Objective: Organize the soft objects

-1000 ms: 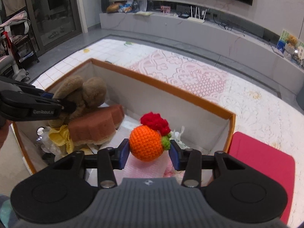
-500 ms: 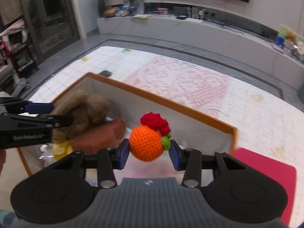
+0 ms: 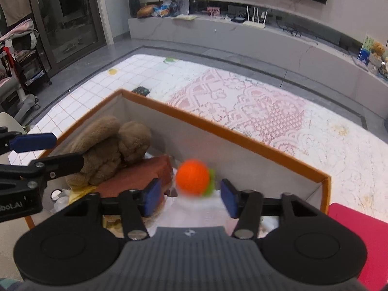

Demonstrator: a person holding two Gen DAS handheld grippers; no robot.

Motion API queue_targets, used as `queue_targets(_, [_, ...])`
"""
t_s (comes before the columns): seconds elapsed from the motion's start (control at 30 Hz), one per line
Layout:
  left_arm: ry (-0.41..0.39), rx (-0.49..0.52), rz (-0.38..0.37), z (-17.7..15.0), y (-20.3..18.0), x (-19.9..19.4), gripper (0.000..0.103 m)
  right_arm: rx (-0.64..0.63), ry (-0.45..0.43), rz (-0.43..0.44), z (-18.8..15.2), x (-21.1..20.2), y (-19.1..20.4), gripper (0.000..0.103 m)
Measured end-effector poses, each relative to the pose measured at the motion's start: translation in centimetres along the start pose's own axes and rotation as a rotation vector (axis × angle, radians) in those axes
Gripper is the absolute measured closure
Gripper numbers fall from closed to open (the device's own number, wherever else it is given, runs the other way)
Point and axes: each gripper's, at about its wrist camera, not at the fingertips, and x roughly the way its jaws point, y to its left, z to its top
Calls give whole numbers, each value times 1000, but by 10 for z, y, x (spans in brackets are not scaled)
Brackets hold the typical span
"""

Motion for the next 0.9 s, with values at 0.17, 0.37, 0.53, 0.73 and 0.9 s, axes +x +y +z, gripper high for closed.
queue_targets(0.17, [-4,-6,0,-1,-6,-14,36,-10,-24,-12,0,-23,2,45])
queue_targets(0.37, [-72,-2,13,1,-17,-51,36,12,-51,-55,-10,-68,1,37])
queue_targets(0.53, [-151,-15,0,-4,-34,-89,36,52,-99,-77,-27,-121,-3,34])
queue_targets(0.73, [-194,-7,-38,-18,-64,-128,36,84,-161,-117,-61,-185,-6,28])
queue_targets(0.9, [-135,-39,-72,-35,-86,-140,36,120,-167,-164,-97,-226,-12,24])
